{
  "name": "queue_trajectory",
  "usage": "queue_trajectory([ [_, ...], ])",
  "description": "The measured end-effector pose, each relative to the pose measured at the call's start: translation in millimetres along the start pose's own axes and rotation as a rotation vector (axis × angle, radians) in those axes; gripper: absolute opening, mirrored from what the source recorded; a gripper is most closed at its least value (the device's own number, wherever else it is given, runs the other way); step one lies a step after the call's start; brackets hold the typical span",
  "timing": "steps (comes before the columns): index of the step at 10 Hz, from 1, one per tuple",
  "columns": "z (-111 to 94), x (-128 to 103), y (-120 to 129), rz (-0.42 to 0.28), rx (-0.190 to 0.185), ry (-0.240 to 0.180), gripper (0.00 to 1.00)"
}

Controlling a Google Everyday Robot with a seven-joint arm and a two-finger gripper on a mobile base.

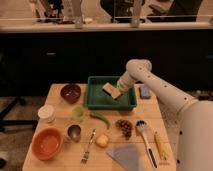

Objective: Place eraser in table surface

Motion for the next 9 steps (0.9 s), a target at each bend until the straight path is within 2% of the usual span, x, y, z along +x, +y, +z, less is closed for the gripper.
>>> queue_trajectory([
  [9, -46.3, 32.9, -3.8, 0.059, 0.061, -0.054, 0.00],
])
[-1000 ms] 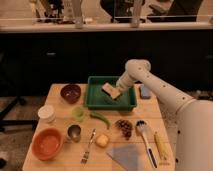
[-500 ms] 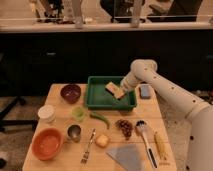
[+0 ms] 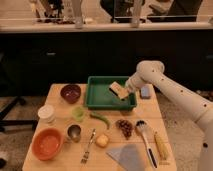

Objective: Place eraser in table surface

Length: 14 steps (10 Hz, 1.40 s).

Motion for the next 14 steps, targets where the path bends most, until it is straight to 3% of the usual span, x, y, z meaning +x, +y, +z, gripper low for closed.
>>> queue_trajectory([
  [9, -30.5, 45.6, -16.4, 0.084, 0.036, -0.053, 0.00],
  [14, -46.2, 95.0, -31.7, 0.163, 0.044, -0.088, 0.00],
])
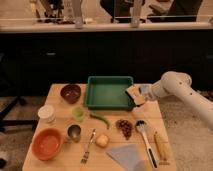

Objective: Place eraser in table surface

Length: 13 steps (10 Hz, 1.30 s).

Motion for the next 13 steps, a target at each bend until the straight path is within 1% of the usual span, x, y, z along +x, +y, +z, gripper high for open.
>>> queue_trajectory([
  [2, -7.4, 18.5, -9.4, 0.030, 0.007, -0.009, 0.00],
  [6, -4.1, 35.5, -8.6, 0.057, 0.011, -0.012, 0.00],
  [10, 3.1, 39.8, -8.0, 0.066, 0.012, -0.005, 0.00],
  [13, 7.3, 39.3, -13.6, 0.079, 0.011, -0.004, 0.00],
])
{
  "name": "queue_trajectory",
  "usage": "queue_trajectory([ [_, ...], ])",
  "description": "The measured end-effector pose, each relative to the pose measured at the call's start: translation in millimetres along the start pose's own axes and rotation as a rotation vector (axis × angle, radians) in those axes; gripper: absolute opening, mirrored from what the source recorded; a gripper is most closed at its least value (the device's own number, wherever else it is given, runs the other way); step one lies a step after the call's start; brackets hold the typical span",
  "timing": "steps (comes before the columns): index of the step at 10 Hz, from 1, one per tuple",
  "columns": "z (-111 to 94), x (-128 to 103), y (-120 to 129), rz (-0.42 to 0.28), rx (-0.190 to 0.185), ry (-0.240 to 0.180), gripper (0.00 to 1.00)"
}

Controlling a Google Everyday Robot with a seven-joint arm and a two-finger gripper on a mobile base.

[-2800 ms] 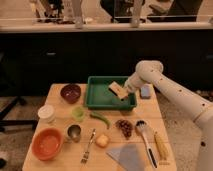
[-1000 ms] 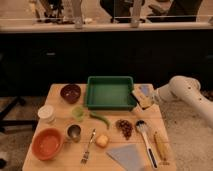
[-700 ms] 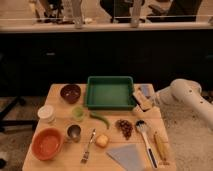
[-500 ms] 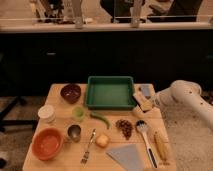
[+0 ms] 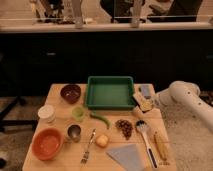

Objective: Place eraser in table surface

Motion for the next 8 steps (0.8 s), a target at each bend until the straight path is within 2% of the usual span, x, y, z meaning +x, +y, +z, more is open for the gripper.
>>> queue_trajectory([
  [8, 5.6, -4.2, -19.5, 0.031, -0.009, 0.000, 0.00],
])
